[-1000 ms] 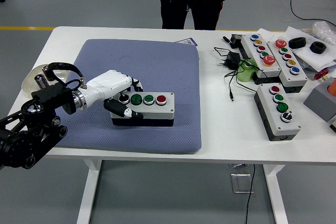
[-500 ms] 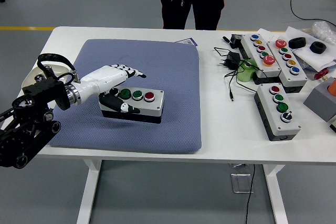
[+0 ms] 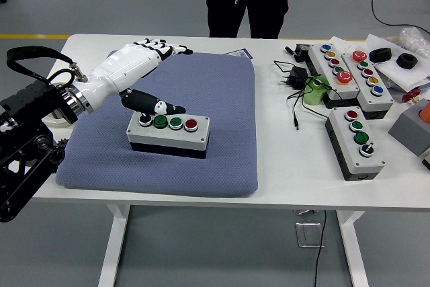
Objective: Pick up the button,place it on the desk,press the button,press the button
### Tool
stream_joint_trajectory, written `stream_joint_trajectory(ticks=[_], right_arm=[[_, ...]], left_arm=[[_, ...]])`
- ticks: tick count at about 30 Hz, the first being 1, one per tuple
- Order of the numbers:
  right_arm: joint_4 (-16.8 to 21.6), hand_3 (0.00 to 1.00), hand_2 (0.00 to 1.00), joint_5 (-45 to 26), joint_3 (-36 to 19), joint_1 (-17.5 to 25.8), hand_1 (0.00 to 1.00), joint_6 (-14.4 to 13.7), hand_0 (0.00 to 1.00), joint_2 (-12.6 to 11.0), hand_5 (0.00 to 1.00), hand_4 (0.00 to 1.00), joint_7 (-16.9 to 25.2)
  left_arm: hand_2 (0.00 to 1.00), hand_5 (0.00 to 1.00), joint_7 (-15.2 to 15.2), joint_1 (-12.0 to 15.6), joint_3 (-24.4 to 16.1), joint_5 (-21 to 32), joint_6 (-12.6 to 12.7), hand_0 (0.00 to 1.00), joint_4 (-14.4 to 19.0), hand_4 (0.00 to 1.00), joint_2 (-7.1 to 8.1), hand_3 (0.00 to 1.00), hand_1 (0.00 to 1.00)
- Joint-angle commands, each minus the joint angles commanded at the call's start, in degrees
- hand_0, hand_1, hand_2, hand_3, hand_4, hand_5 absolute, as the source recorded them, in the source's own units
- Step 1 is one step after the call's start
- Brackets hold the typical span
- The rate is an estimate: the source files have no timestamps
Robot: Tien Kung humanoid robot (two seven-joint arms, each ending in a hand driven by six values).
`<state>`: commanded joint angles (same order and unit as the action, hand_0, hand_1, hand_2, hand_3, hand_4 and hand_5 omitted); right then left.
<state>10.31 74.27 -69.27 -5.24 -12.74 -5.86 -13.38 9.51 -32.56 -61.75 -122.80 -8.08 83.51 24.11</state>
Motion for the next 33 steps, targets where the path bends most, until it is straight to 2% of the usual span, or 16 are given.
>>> stream_joint_trajectory(ticks=[4, 5, 6, 10, 11, 12, 19, 24, 33], right_arm=[[0.00, 0.583, 0.715, 0.08, -0.16, 0.16, 0.702, -0.02, 0.748, 0.05, 0.136, 0.182, -0.09], [0.00, 0.583, 0.715, 0.09, -0.19, 0.18, 0.702, -0.03, 0.748, 0.06, 0.136, 0.182, -0.09], [0.00, 0.583, 0.715, 0.15, -0.25, 0.20, 0.702, -0.03, 0.748, 0.08, 0.136, 0.182, -0.11], [0.00, 0.583, 0.715, 0.35, -0.42, 0.34, 0.702, -0.04, 0.748, 0.11, 0.136, 0.182, -0.15], [0.00, 0.583, 0.715, 0.41, -0.48, 0.39, 0.702, -0.04, 0.748, 0.11, 0.136, 0.182, -0.15], [0.00, 0.583, 0.715, 0.47, -0.51, 0.41, 0.702, -0.04, 0.748, 0.11, 0.136, 0.182, -0.15], [0.00, 0.583, 0.715, 0.63, -0.53, 0.58, 0.702, -0.06, 0.748, 0.16, 0.136, 0.182, -0.16], [0.00, 0.582, 0.715, 0.52, -0.43, 0.66, 0.702, -0.04, 0.748, 0.12, 0.135, 0.182, -0.13], [0.00, 0.582, 0.714, 0.05, -0.19, 0.30, 0.702, -0.06, 0.748, 0.15, 0.135, 0.181, -0.06]], left_arm=[[0.361, 0.002, -4.04, 0.03, 0.79, -6.83, -8.07, 0.330, 3.92, 0.566, 1.43, 0.851, 0.329], [0.161, 0.002, -4.50, 0.05, 0.99, -7.20, -9.66, 0.117, 4.28, 0.353, 1.59, 0.836, 0.110], [0.161, 0.002, -5.22, 0.13, 1.33, -7.20, -11.08, 0.117, 4.74, 0.353, 1.81, 0.836, 0.110], [0.161, 0.002, -7.10, 0.64, 1.93, -7.09, -13.69, 0.117, 5.88, 0.353, 2.20, 0.836, 0.110], [0.083, 0.002, -7.96, 0.71, 2.18, -6.47, -14.74, 0.002, 6.07, 0.224, 2.34, 0.814, 0.002], [0.083, 0.002, -8.44, 0.74, 2.42, -6.04, -15.39, 0.002, 6.13, 0.224, 2.45, 0.814, 0.002], [0.061, 0.002, -9.40, 1.01, 4.21, -5.20, -16.80, 0.002, 5.68, 0.206, 2.80, 0.812, 0.002], [0.053, 0.002, -9.65, 1.08, 5.44, -4.85, -16.86, 0.002, 5.52, 0.182, 3.11, 0.805, 0.002], [0.050, 0.002, -9.81, 0.06, 7.77, -4.88, -16.13, 0.002, 3.55, 0.177, 2.30, 0.803, 0.002]])
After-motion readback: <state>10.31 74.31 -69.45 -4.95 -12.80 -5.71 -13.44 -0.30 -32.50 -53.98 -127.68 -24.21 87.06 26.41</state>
